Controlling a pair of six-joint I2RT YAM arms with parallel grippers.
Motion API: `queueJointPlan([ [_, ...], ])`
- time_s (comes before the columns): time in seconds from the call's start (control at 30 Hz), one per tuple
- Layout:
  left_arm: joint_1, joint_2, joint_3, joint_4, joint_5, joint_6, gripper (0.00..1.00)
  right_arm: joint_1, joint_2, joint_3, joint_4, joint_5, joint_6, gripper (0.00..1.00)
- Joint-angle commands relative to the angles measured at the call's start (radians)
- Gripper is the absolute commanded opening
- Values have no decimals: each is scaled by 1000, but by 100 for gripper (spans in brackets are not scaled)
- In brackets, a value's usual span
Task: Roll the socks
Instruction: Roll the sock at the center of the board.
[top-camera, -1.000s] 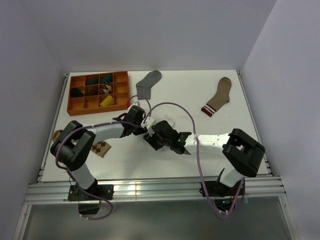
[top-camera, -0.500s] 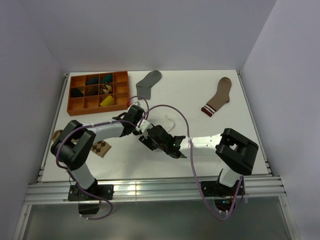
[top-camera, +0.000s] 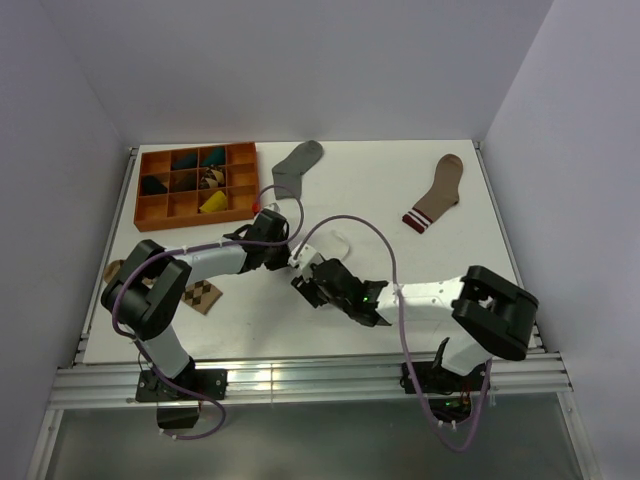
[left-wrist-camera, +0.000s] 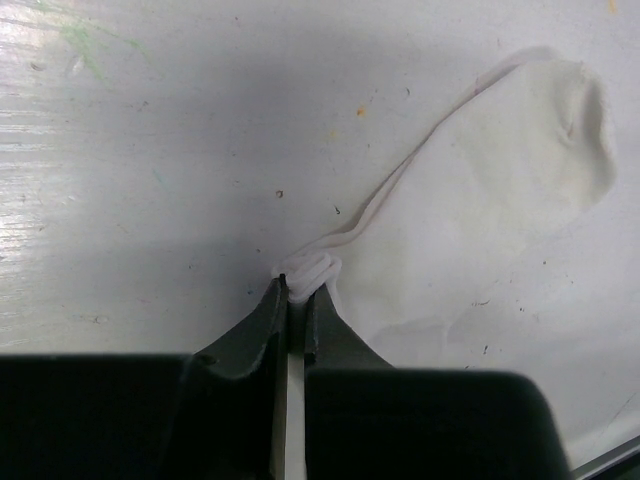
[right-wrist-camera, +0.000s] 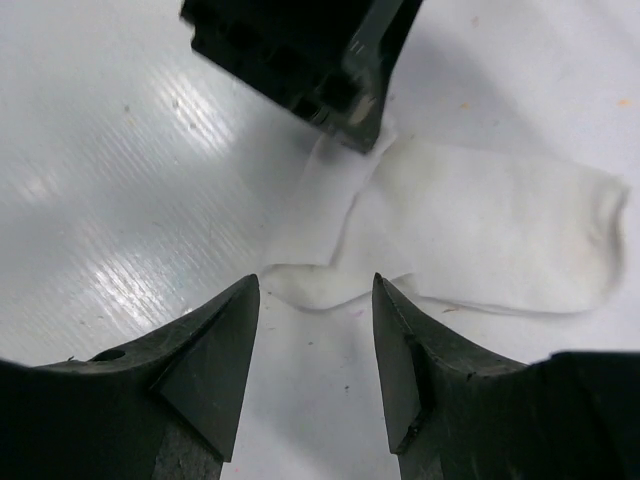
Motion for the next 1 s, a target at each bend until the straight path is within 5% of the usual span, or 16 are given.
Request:
queueJointPlan([
  [0.0, 0, 26, -27, -35, 13, -1, 0, -8, -117, -12, 62, 28, 25, 56],
  [0.97, 2, 37, 6, -70, 45, 6, 0, 58, 169, 154, 7, 49, -106, 56],
])
